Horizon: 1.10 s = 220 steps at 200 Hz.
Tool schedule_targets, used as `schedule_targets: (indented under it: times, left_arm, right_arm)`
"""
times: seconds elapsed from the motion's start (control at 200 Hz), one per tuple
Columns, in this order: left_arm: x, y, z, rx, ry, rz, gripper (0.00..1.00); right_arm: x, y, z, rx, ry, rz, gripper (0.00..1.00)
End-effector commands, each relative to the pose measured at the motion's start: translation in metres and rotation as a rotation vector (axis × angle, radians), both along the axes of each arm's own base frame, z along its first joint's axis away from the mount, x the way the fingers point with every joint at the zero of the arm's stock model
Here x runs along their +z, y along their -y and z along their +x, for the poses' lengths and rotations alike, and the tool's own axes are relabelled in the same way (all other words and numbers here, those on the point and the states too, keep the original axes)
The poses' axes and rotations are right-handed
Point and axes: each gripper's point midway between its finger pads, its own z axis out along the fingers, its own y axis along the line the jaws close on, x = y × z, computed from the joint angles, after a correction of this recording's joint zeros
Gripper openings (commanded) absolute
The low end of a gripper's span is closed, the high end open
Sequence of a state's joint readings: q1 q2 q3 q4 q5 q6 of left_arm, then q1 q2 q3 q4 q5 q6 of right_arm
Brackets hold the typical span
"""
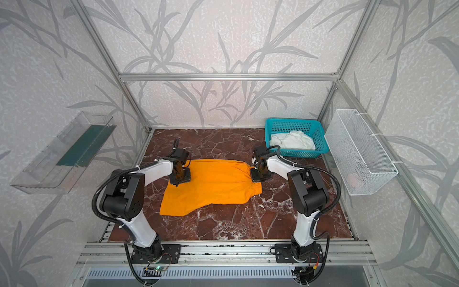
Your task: Fold and stack the mixed laundry pile
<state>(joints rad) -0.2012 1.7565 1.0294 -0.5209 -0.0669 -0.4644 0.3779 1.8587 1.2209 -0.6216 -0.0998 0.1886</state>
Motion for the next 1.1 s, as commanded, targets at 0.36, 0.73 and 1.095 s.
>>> schedule_targets:
  times: [0.36,0.73,1.095]
  left_arm:
    - [-0.016,0.104,-0.039,-0.188,0.039,-0.168,0.48]
    - [-0.023,0.184,-0.008,-0.223,0.114,-0.285,0.47]
    - [-0.007,0.181,-0.011,-0.241,0.155,-0.291,0.47]
  right_arm:
    - [0.114,0.063,0.011,0.056,0.141,-0.392,0.0]
    - [0.161,-0.027,-0.001,0.168,0.186,-0.145,0.0]
    - [0.147,-0.118,-0.002,0.171,0.136,0.118,0.0]
